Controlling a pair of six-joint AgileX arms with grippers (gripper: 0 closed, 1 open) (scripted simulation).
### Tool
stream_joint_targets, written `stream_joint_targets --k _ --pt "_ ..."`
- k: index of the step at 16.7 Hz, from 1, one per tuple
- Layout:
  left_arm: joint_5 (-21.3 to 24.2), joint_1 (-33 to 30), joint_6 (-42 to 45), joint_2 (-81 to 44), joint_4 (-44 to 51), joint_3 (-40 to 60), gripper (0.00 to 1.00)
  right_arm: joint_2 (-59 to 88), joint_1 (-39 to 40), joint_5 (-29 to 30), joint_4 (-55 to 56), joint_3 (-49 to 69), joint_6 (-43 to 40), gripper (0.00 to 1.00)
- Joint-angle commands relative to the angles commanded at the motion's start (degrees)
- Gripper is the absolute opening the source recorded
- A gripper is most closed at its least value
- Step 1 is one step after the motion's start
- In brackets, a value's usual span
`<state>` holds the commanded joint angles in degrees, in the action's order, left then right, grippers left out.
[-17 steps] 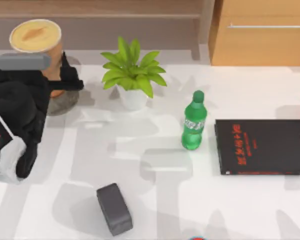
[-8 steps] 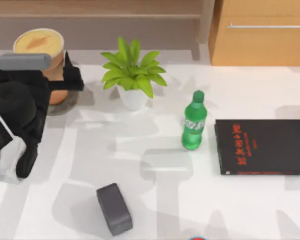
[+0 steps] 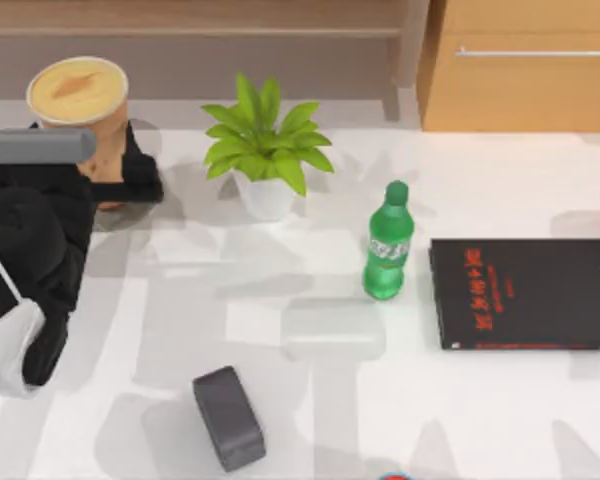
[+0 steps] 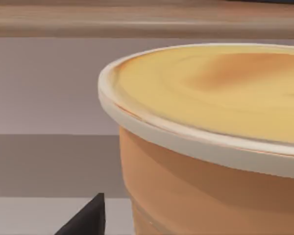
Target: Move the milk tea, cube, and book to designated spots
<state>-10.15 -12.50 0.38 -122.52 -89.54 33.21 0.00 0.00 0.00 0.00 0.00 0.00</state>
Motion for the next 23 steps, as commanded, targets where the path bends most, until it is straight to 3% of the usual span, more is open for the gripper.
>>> stream_joint_targets --k 6,15,23 --pt "-0.15 0.08 0.01 0.45 -0.69 -1.18 1.0 0.0 0.0 0.0 0.0 0.0 0.0 1.0" --pt "-0.97 -0.51 0.1 16.06 10.36 -5.06 1.0 0.0 0.0 0.0 0.0 0.0 0.0 1.0" --pt "-0.91 -0.21 0.3 17.82 12.68 -4.28 1.0 0.0 0.0 0.0 0.0 0.0 0.0 1.0"
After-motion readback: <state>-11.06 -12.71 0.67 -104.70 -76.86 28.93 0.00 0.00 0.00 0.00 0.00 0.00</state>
